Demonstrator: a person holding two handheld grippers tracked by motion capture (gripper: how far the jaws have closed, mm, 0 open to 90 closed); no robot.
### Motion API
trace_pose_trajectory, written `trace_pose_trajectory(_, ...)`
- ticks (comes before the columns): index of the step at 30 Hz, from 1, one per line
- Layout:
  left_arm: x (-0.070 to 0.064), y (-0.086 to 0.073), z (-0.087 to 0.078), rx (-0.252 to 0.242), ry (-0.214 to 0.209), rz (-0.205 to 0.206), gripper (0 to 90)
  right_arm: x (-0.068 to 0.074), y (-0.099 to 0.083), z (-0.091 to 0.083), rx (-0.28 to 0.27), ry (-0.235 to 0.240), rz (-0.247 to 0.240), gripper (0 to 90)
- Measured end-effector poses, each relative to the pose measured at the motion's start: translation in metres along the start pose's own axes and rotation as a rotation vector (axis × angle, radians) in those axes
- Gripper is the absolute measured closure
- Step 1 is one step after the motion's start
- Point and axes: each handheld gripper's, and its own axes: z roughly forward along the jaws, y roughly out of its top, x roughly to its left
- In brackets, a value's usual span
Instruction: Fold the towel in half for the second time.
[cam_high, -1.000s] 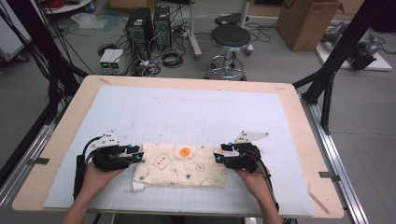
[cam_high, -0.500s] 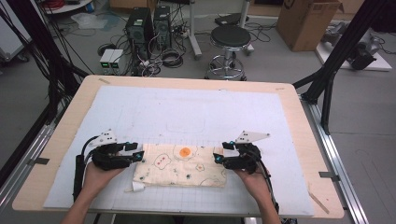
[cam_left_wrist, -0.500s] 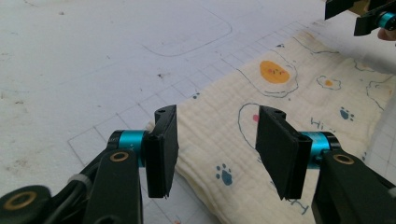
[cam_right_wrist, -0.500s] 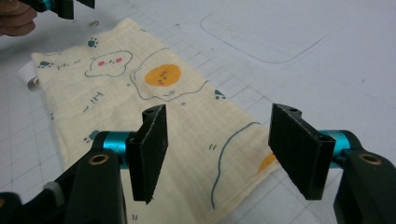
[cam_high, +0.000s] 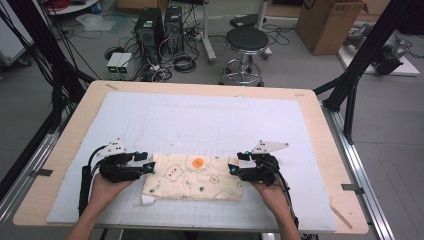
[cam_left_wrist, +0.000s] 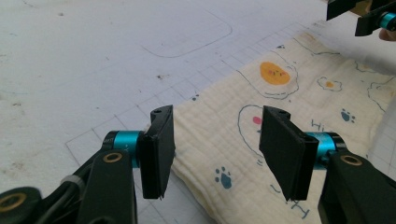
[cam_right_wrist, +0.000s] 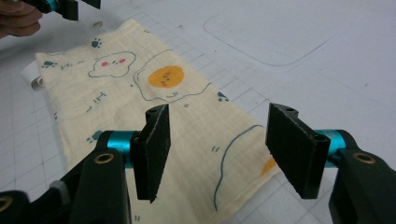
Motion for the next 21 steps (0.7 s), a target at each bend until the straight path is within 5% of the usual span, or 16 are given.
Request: trace_pose_trajectory(21, 0.0011, 0.0008, 0.0031, 0.006, 0.018, 0.012, 43.8, -0.0021, -0.0004, 0.003, 0.013, -0.017, 0.009, 38.7)
